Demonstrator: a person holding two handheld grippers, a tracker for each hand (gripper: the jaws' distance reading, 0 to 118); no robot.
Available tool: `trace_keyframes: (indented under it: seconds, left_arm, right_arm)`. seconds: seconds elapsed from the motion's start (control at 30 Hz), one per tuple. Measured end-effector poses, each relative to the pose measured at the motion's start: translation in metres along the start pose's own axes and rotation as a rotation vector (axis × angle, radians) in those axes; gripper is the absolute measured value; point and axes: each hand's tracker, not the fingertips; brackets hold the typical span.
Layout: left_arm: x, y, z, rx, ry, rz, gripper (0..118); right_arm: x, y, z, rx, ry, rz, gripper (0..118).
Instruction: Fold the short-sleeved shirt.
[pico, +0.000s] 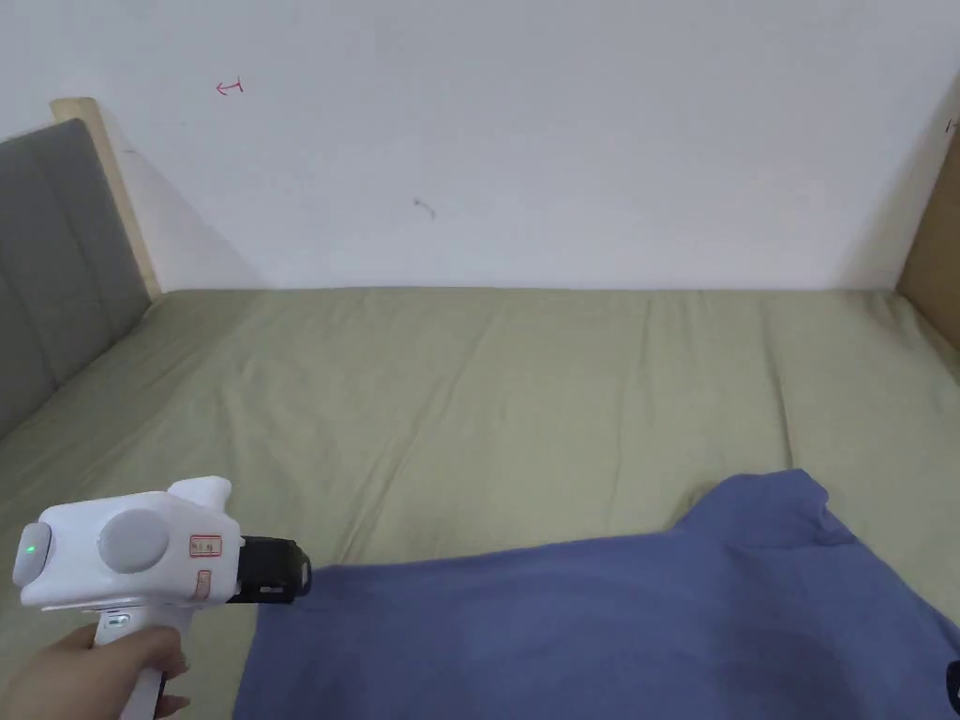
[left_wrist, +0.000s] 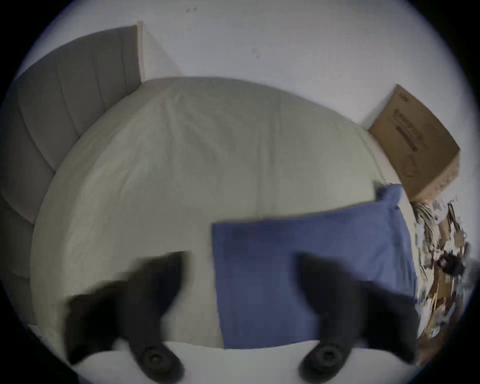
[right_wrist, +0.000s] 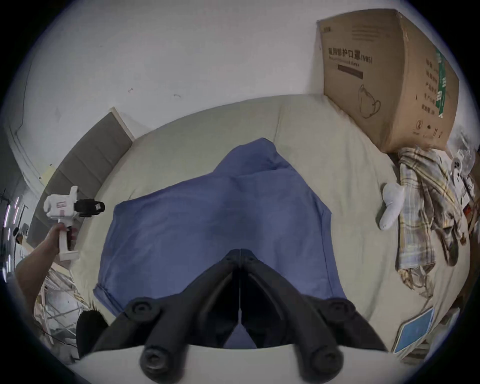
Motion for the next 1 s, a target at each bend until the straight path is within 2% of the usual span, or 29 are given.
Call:
trace_keyframes:
  seconds: [0.03,0.07,0.13,0.23,0.3,0.33,0.37,0.4,0.47,0.57,0.6,0.67,0.7,0.73,0.77,0.87,0.93,1.0]
  left_arm:
    - [-0.002,0.002,-0.015,-0.022,0.012,0.016,118]
    - [-0.004,0.002,-0.030,0.026,-0.005,0.050,116]
    - [0.001,0.002,-0.041,-0.049,0.013,0.033,112]
    - [0.013,-0.010,-0.056,-0.149,0.029,-0.015,109]
    - [0.007,-0.008,-0.056,-0.097,0.050,-0.083,102]
    - [0.007,-0.008,-0.046,-0.066,0.032,-0.073,89]
    - [0.009,-0.007,-0.036,-0.031,0.023,-0.073,57]
    - [0.005,-0.003,-0.029,-0.009,0.003,-0.071,0]
    - [0.004,-0.001,0.006,0.058,-0.132,-0.009,0]
    - [0.007,-0.003,0.014,0.083,-0.107,-0.063,0]
    - [0.008,-0.003,0.020,0.082,-0.104,-0.085,0]
    - [0.009,-0.004,0.022,0.070,-0.104,-0.114,0]
    - [0.010,-0.004,0.023,0.067,-0.100,-0.119,0]
    - [0.010,-0.004,0.024,0.064,-0.099,-0.121,0]
    - [0.011,-0.004,0.024,0.062,-0.102,-0.119,0]
    - [0.005,-0.002,0.023,0.075,-0.109,-0.111,0]
    - [0.008,-0.003,0.023,0.086,-0.103,-0.121,0]
    - [0.009,-0.002,0.021,0.087,-0.097,-0.126,0]
  right_arm:
    - [0.005,0.001,-0.009,-0.010,-0.004,-0.009,1]
    - [0.010,0.002,-0.016,-0.021,-0.010,-0.016,1]
    - [0.016,0.007,-0.028,-0.038,-0.020,-0.025,1]
    - [0.025,0.018,-0.048,-0.060,-0.041,-0.029,1]
    - [0.032,0.030,-0.060,-0.064,-0.041,-0.028,1]
    - [0.035,0.038,-0.066,-0.063,-0.043,-0.024,1]
    - [0.036,0.047,-0.072,-0.063,-0.045,-0.010,1]
    - [0.037,0.056,-0.077,-0.066,-0.053,0.008,1]
    - [0.043,0.081,-0.095,-0.046,-0.068,0.078,1]
    - [0.044,0.117,-0.120,-0.035,-0.059,0.065,1]
    - [0.045,0.128,-0.129,-0.022,-0.060,0.062,7]
    - [0.049,0.152,-0.153,-0.013,-0.064,0.039,38]
    - [0.050,0.162,-0.165,-0.019,-0.071,0.028,72]
    - [0.053,0.170,-0.179,-0.033,-0.100,0.003,99]
    - [0.057,0.177,-0.194,-0.056,-0.121,-0.020,106]
    - [0.071,0.191,-0.232,-0.120,-0.120,-0.115,106]
    - [0.078,0.195,-0.251,-0.151,-0.151,-0.150,106]
    - [0.081,0.196,-0.268,-0.204,-0.145,-0.140,106]
